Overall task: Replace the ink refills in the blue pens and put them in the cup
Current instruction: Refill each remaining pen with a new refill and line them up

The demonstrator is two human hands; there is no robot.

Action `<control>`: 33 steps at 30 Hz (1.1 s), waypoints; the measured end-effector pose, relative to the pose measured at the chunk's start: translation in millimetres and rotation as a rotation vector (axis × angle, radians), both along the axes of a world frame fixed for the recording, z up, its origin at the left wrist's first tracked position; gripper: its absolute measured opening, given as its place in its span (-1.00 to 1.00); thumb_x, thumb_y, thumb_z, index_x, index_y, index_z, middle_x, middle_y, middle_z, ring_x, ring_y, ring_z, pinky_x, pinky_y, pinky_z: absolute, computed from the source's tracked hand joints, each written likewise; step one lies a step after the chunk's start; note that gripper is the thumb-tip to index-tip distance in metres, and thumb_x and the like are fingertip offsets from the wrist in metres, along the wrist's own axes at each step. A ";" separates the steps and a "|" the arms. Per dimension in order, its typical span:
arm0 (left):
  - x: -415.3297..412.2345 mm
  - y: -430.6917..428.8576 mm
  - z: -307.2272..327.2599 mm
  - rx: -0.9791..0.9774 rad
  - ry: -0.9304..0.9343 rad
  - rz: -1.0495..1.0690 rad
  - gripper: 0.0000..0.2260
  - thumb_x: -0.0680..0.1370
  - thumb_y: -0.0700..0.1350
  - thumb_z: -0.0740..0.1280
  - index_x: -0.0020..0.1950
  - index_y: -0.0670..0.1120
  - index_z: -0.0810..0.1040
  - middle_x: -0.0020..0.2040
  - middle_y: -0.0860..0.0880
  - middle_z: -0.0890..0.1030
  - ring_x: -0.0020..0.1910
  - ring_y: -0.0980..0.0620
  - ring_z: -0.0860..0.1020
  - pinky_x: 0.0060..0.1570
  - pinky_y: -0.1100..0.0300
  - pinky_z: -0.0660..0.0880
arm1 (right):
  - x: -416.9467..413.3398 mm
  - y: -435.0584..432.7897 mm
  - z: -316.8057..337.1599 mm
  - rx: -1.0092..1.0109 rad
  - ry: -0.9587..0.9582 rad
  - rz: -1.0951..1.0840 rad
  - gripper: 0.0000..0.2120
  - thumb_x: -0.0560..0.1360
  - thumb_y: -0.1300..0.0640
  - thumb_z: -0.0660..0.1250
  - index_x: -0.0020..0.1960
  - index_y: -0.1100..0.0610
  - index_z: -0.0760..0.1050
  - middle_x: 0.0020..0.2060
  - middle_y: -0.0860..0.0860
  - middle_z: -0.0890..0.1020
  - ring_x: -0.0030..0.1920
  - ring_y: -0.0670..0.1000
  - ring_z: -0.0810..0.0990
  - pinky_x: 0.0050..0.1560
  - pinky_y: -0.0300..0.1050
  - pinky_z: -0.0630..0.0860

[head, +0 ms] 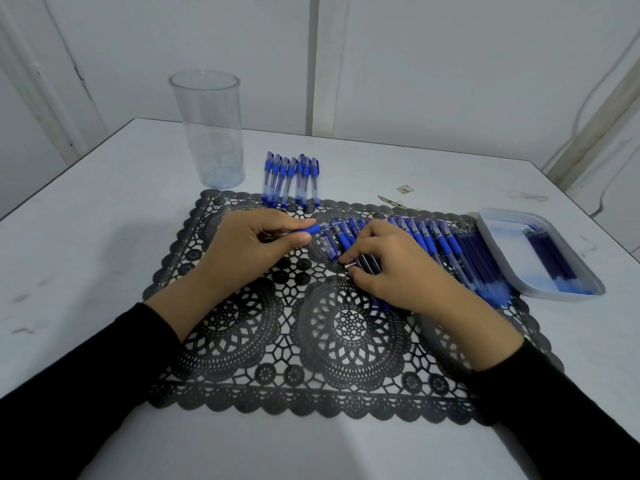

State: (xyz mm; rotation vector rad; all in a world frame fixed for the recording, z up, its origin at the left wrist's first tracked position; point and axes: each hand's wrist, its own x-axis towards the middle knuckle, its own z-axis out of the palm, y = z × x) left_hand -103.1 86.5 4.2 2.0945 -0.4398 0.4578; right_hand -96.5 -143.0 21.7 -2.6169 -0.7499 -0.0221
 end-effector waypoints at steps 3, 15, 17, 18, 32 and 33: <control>-0.1 -0.2 0.1 0.001 -0.001 -0.002 -0.74 0.47 -0.11 0.49 0.15 0.02 0.65 0.01 0.17 0.67 0.00 0.30 0.64 0.07 0.45 0.49 | 1.2 0.2 -0.5 0.036 -0.019 0.007 -0.81 0.54 0.09 0.37 0.14 0.04 0.63 -0.04 -0.07 0.46 -0.06 -0.13 0.39 -0.08 -0.34 0.28; -0.9 -0.5 0.4 0.005 -0.032 -0.029 -0.74 0.46 -0.13 0.49 0.14 -0.02 0.66 -0.01 0.14 0.69 -0.03 0.28 0.65 0.05 0.43 0.51 | -3.7 0.4 6.4 0.542 -0.166 -0.099 -0.89 0.51 0.21 0.41 -0.01 0.03 0.62 -0.18 -0.19 0.62 -0.16 -0.23 0.53 -0.17 -0.30 0.46; -0.7 -0.5 0.5 0.007 -0.042 -0.033 -0.75 0.46 -0.12 0.49 0.14 -0.03 0.67 0.00 0.12 0.70 -0.03 0.27 0.65 0.05 0.41 0.52 | -3.4 0.8 6.9 0.542 -0.171 -0.093 -0.88 0.51 0.21 0.42 0.00 0.04 0.64 -0.15 -0.17 0.64 -0.12 -0.21 0.55 -0.13 -0.36 0.45; -0.7 -0.6 0.5 0.006 -0.047 -0.035 -0.74 0.46 -0.12 0.49 0.14 -0.03 0.67 0.00 0.11 0.70 -0.03 0.26 0.65 0.06 0.41 0.52 | -3.1 1.1 6.6 0.543 -0.171 -0.087 -0.88 0.50 0.22 0.42 0.00 0.04 0.64 -0.15 -0.17 0.64 -0.11 -0.21 0.55 -0.13 -0.41 0.43; -3.5 -10.1 -1.1 -0.001 -0.165 -0.134 -0.74 0.46 -0.15 0.49 0.13 -0.14 0.69 -0.01 0.01 0.72 -0.05 0.16 0.68 0.03 0.25 0.59 | -10.2 8.8 5.3 0.458 -0.157 -0.004 -0.81 0.61 0.03 0.27 -0.13 0.06 0.56 -0.35 -0.11 0.51 -0.32 -0.17 0.44 -0.28 -0.39 0.30; -3.4 -10.4 -1.1 -0.001 -0.167 -0.137 -0.74 0.46 -0.15 0.49 0.13 -0.15 0.69 -0.01 0.01 0.72 -0.05 0.16 0.68 0.02 0.24 0.60 | -9.9 7.9 5.2 0.487 -0.143 0.001 -0.89 0.59 0.05 0.31 -0.05 0.06 0.56 -0.27 -0.13 0.54 -0.27 -0.17 0.47 -0.24 -0.40 0.33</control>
